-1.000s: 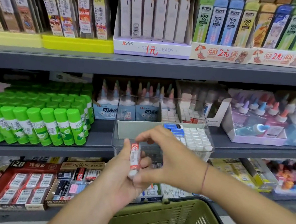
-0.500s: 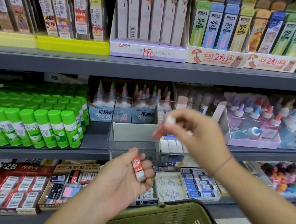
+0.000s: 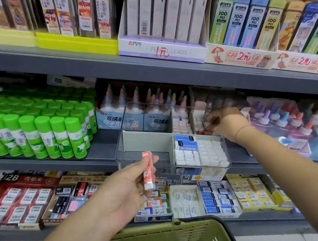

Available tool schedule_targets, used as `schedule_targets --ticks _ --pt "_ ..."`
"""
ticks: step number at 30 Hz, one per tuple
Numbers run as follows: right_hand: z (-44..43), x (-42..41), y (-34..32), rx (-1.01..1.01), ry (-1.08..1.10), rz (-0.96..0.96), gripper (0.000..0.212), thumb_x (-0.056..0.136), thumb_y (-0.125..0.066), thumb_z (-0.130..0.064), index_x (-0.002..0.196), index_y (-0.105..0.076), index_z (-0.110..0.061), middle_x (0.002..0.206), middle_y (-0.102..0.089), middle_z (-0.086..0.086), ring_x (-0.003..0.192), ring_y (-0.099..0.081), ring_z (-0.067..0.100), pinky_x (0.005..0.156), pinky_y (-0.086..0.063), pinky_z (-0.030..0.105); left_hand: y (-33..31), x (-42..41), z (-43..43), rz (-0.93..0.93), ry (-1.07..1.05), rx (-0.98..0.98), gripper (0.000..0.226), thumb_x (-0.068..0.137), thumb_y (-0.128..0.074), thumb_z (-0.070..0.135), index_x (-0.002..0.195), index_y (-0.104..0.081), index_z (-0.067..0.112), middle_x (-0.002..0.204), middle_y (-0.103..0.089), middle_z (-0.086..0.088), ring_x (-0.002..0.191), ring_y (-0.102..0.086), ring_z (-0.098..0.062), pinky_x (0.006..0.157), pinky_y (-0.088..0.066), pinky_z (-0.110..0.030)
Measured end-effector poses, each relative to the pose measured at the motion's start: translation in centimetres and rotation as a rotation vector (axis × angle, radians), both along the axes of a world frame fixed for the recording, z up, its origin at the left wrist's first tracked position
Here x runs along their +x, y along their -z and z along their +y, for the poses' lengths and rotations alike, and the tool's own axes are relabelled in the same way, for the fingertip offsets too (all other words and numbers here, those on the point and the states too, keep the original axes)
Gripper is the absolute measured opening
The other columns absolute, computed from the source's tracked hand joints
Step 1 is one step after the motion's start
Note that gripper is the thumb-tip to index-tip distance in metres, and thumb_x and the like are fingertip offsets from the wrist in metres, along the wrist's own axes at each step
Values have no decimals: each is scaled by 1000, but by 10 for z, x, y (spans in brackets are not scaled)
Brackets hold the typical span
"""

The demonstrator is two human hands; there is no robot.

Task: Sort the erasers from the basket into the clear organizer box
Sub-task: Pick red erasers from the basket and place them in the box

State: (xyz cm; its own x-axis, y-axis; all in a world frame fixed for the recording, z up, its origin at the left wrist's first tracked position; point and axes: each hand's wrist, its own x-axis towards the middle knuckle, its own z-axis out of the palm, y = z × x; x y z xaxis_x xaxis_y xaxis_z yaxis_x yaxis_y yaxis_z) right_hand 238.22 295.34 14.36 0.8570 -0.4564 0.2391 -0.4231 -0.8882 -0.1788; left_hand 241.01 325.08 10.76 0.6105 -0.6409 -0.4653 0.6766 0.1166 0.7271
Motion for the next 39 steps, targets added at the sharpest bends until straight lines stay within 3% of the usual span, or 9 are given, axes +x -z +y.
schedule_targets --ticks 10,19,22,26,29,31,33,35,39 --pt "-4 8 19 -213 -3 54 12 85 -63 -22 95 -69 -20 106 -67 1 101 -58 23 93 -36 28 0 -1 1 5 17 -34 36 67 -70 20 102 -69 12 92 -74 -9 84 -60 -18 65 -43 -25" --pt "15 1 2 -114 -2 56 20 89 -60 -26 103 -72 -18 114 -67 1 103 -60 24 90 -46 29 -3 0 5 113 -23 -176 24 67 -68 4 91 -64 1 78 -71 -14 67 -69 -17 56 -57 -23" --pt "62 -26 -3 359 -90 -280 24 86 -63 -37 90 -71 -14 87 -70 -3 82 -63 16 74 -52 26 -5 0 4 119 -39 -242 27 66 -67 0 93 -62 -3 86 -72 -20 76 -73 -22 59 -59 -26" --pt "135 -60 5 1237 -308 -285 34 74 -67 -38 94 -60 -11 75 -69 0 68 -66 14 57 -52 20 -6 -4 1 14 -18 -281 29 68 -67 1 96 -63 -5 92 -72 -22 80 -73 -21 61 -58 -23" --pt "143 -67 12 1521 -265 -356 27 67 -70 -14 90 -63 -4 68 -68 6 57 -63 9 51 -52 17 -6 -11 0 -260 1 -158 32 71 -70 12 99 -64 0 87 -74 -13 78 -72 -18 64 -56 -20" --pt "129 -68 6 1533 -198 -424 19 68 -68 -7 86 -66 -2 66 -66 6 54 -62 7 52 -52 15 -2 -11 1 -658 2 60 20 80 -69 24 95 -66 11 83 -74 1 79 -70 -12 67 -53 -14" --pt "104 -68 -4 1331 -115 -493 12 76 -67 -1 88 -67 -2 65 -67 3 54 -61 5 54 -51 13 2 -2 8 -1228 -72 333 17 89 -57 40 94 -65 26 93 -68 21 96 -60 0 82 -42 -6" --pt "75 -65 -17 970 -32 -522 8 82 -67 0 88 -67 -5 61 -67 -4 51 -60 -1 54 -49 11 8 8 13 -1635 49 577 52 87 -30 62 124 -54 36 126 -43 31 127 -32 1 108 -18 -13" --pt "20 -48 -31 378 89 -393 16 78 -75 -10 86 -61 -13 73 -63 -1 61 -59 4 68 -47 18 30 11 12 -1812 443 942 82 75 11 78 149 8 43 155 7 22 143 22 -5 113 23 -33"
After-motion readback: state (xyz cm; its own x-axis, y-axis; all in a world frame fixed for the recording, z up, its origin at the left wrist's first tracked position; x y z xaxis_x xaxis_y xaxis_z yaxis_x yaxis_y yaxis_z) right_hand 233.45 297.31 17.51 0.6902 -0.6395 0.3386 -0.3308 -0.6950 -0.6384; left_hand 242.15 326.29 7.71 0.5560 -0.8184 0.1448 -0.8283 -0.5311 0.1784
